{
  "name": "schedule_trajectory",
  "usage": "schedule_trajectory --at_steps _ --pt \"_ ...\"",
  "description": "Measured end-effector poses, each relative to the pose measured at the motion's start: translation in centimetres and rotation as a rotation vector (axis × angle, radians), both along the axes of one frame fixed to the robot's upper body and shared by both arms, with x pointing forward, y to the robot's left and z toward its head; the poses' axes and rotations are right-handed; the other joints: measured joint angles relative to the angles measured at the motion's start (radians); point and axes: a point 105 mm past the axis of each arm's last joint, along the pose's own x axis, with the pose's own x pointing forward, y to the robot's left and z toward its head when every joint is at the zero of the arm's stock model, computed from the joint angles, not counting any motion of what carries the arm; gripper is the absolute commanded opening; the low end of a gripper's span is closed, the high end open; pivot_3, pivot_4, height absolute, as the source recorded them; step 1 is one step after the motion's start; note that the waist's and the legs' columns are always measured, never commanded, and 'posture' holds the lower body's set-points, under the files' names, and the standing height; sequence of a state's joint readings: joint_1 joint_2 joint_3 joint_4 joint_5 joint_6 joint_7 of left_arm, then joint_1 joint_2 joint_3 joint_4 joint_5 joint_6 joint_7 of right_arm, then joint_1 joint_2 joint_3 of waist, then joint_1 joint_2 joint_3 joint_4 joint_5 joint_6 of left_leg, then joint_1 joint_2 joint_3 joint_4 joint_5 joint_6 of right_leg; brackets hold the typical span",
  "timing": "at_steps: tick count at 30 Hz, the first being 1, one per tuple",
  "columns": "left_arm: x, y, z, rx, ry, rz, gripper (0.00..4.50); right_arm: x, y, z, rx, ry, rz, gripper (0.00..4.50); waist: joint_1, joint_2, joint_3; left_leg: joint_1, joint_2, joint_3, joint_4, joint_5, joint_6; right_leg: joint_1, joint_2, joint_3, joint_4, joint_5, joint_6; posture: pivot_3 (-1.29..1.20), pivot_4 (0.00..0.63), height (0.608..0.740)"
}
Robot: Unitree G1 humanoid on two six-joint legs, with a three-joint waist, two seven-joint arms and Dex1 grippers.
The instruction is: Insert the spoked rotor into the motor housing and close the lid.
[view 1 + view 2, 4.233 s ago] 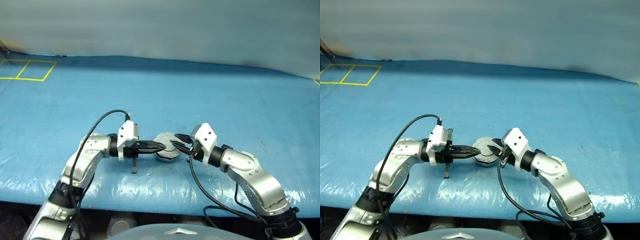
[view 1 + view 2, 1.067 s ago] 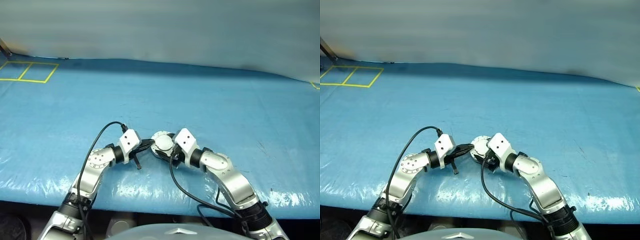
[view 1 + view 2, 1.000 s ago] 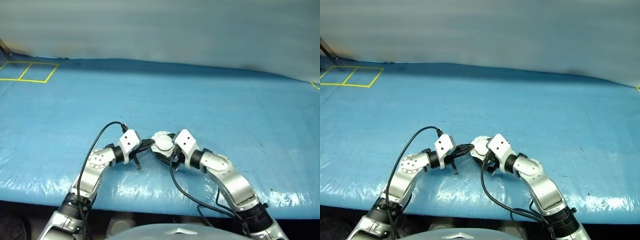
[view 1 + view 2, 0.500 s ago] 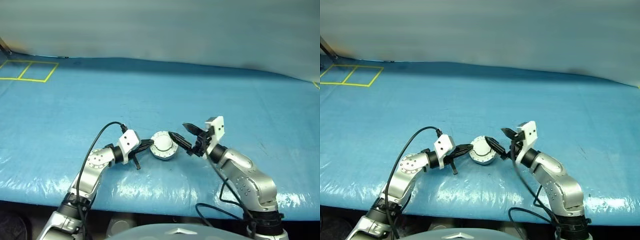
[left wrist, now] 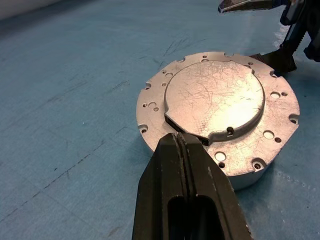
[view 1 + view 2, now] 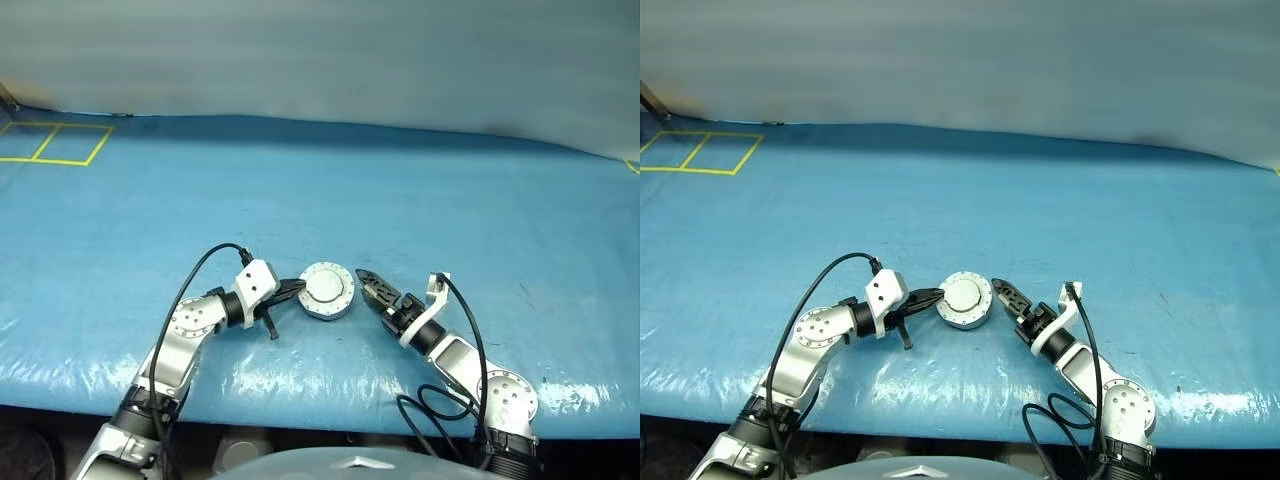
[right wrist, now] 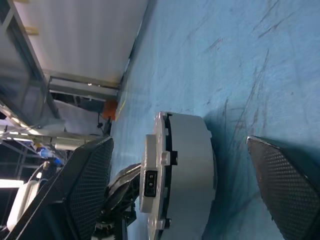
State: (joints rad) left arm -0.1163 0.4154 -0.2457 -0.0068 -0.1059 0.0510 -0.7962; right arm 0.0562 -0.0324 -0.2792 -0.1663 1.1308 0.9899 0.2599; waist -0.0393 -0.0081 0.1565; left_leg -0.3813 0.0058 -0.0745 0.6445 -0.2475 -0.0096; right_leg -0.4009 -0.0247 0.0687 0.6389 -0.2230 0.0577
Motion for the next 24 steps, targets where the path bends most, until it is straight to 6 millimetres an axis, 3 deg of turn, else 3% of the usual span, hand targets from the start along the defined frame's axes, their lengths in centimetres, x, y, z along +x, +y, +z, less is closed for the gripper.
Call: schedule_trajectory --at_steps 8,11,18,24 --pt "0.0 -0.1 0.0 0.002 0.0 -0.011 0.0 0.2 1.9 0.2 0.023 -0.017 0.017 4.47 0.0 0.0 0.0 -0.001 0.0 0.0 0.0 0.0 -0.001 -0.001 0.0 0.0 -0.001 0.0 0.0 0.0 0.15 0.74" --pt "0.0 -0.1 0.1 0.001 -0.002 -0.013 0.0 0.7 1.8 0.3 0.032 -0.022 -0.01 3.94 0.001 0.0 0.0 -0.003 0.0 0.0 0.0 0.0 -0.001 -0.003 0.0 0.0 -0.001 0.0 0.0 0.0 0.15 0.74" --pt "0.1 0.3 0.0 0.011 -0.007 -0.006 0.0 0.9 2.3 0.0 0.038 -0.015 -0.004 1.71 0.001 0.0 0.0 -0.008 0.0 0.001 0.001 0.0 -0.001 -0.01 0.001 0.0 0.001 0.0 0.0 0.0 0.15 0.74" --pt "0.2 0.4 0.0 0.013 -0.012 0.003 0.0 1.1 2.6 0.1 0.034 -0.024 -0.008 1.67 -0.001 0.0 0.0 -0.008 -0.001 0.0 0.001 0.0 0.0 -0.01 0.001 0.0 0.002 0.0 0.0 0.0 0.15 0.74"
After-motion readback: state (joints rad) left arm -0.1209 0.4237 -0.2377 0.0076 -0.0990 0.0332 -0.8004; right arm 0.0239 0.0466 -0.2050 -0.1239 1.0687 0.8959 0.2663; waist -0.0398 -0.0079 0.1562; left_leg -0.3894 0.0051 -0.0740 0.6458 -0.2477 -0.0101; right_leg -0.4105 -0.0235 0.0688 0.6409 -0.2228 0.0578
